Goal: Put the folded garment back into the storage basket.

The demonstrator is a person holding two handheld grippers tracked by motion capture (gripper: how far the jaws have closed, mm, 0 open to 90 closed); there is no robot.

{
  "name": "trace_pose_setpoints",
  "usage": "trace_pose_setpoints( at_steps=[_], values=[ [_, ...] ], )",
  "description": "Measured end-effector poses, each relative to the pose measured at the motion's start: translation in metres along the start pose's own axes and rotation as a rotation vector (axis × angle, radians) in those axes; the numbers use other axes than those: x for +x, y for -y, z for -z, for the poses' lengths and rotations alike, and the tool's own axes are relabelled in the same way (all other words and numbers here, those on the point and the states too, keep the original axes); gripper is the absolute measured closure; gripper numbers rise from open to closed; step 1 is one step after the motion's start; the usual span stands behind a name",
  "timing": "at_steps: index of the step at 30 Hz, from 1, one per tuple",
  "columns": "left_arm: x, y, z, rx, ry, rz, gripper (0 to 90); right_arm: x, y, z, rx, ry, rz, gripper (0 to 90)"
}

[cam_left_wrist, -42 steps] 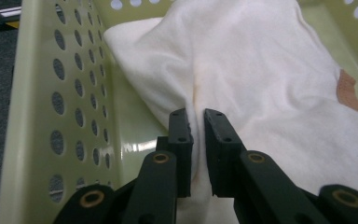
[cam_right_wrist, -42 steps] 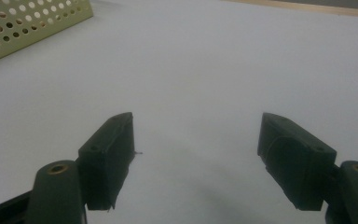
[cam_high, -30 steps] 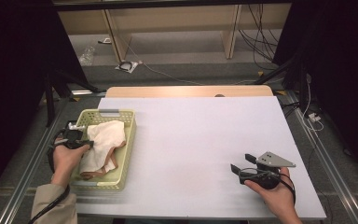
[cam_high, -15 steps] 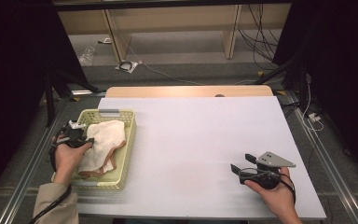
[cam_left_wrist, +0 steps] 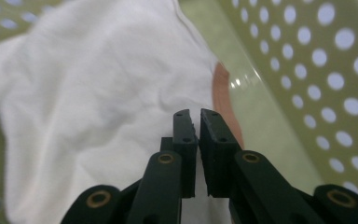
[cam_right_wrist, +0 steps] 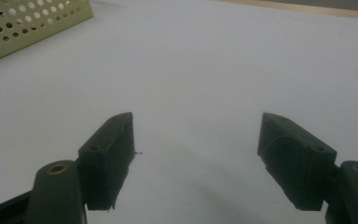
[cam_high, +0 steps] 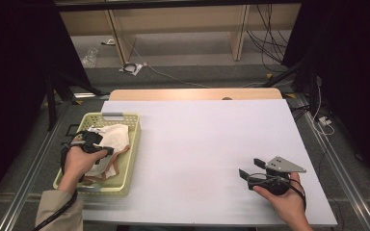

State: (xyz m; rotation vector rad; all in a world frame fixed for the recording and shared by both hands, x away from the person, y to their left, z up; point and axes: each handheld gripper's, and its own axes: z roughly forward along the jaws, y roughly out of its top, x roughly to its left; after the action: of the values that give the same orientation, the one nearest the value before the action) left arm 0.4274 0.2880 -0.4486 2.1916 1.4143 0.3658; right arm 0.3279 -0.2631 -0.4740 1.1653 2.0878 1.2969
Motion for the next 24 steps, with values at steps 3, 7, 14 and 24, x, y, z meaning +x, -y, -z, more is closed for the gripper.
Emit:
trace_pose_setpoints(
  at_steps=[3,7,14,24],
  values=[
    [0.000,0.003,-0.006,0.046,-0.003,-0.004,85.3,0.000,0.000,0.000,-0.001,-0.001,-0.001,28.0],
    [0.001,0.006,-0.012,0.080,-0.009,-0.008,85.1,0.000,0.000,-0.001,0.000,-0.001,0.001,28.0],
    [0.003,0.009,-0.016,0.102,-0.017,-0.009,86.4,0.000,0.000,0.000,0.001,0.000,-0.001,28.0],
    [0.008,0.011,-0.016,0.106,-0.022,-0.008,87.1,0.000,0.000,0.000,0.001,0.000,0.000,28.0]
  ],
)
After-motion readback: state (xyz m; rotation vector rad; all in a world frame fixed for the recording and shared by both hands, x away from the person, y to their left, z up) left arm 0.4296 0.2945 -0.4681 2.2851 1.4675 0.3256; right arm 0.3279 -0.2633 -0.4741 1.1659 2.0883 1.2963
